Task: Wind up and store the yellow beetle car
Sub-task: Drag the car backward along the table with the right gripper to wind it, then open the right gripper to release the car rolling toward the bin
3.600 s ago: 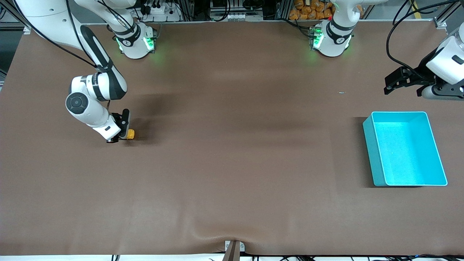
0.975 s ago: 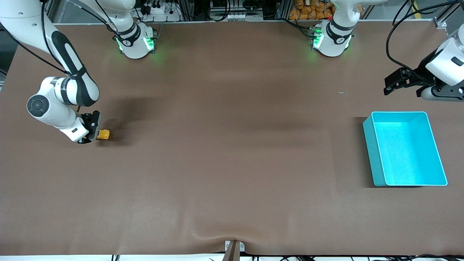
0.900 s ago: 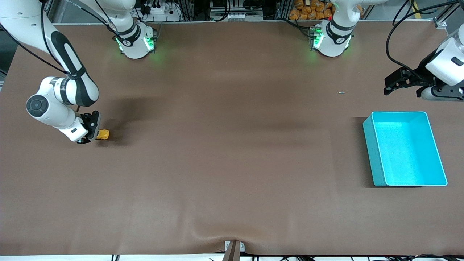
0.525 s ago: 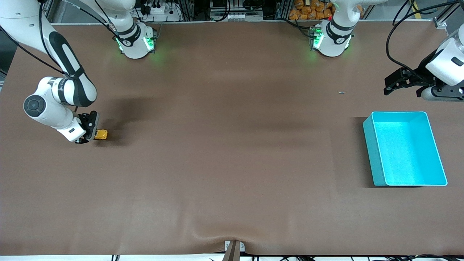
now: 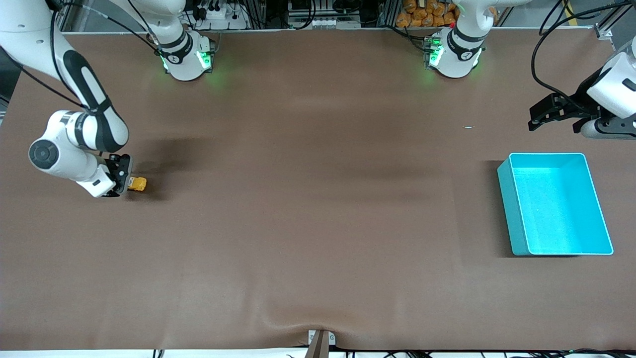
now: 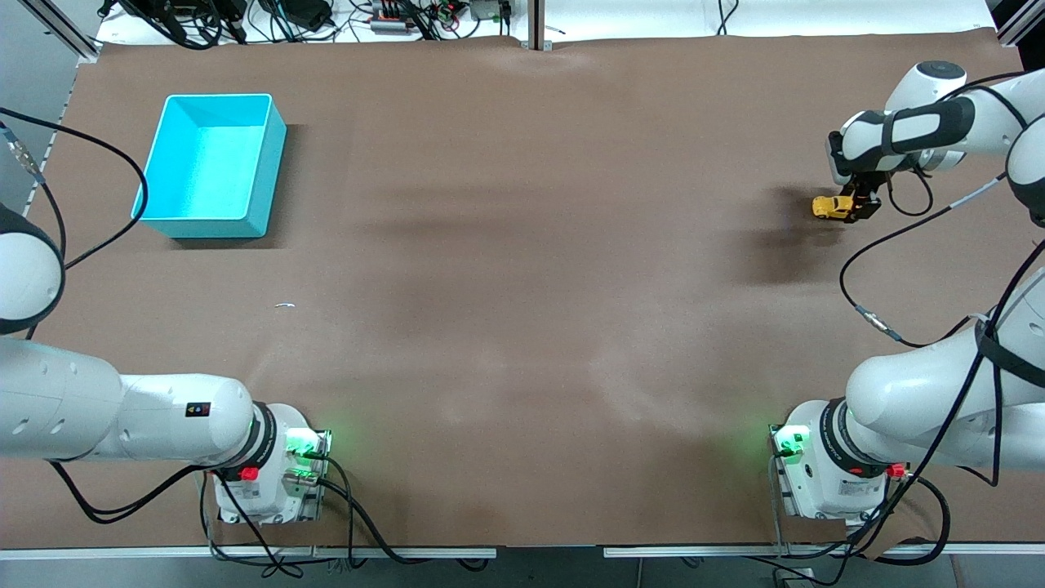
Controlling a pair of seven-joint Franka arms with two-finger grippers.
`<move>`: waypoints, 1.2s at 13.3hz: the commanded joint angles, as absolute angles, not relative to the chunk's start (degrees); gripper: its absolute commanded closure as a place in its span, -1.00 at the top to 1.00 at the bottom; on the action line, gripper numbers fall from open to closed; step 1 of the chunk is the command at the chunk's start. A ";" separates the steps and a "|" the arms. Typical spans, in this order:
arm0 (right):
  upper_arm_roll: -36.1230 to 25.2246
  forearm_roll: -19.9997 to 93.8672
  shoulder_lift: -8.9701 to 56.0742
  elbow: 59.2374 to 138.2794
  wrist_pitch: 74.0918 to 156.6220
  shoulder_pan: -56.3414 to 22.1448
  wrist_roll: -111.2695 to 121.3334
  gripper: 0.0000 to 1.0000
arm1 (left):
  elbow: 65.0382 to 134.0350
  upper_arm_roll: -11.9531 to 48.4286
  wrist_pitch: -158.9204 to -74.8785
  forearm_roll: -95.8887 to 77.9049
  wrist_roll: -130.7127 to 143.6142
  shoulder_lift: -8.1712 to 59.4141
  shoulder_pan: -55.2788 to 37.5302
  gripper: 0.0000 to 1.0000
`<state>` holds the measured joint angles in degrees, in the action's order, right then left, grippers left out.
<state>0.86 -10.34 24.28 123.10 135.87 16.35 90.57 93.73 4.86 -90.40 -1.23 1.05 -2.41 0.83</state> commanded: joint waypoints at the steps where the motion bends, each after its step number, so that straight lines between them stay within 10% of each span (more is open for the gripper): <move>1: 1.67 -7.92 25.66 114.45 125.37 17.58 92.89 1.00 | 93.34 4.92 -90.09 -2.02 -0.09 -2.20 1.32 1.00; 16: 1.67 -4.31 25.14 108.11 117.33 17.49 93.52 1.00 | 93.34 4.92 -90.09 -2.02 -0.09 -2.20 1.32 1.00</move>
<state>1.02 -5.52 24.71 109.43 118.26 16.45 91.98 93.74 4.85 -90.40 -1.23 1.05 -2.22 0.84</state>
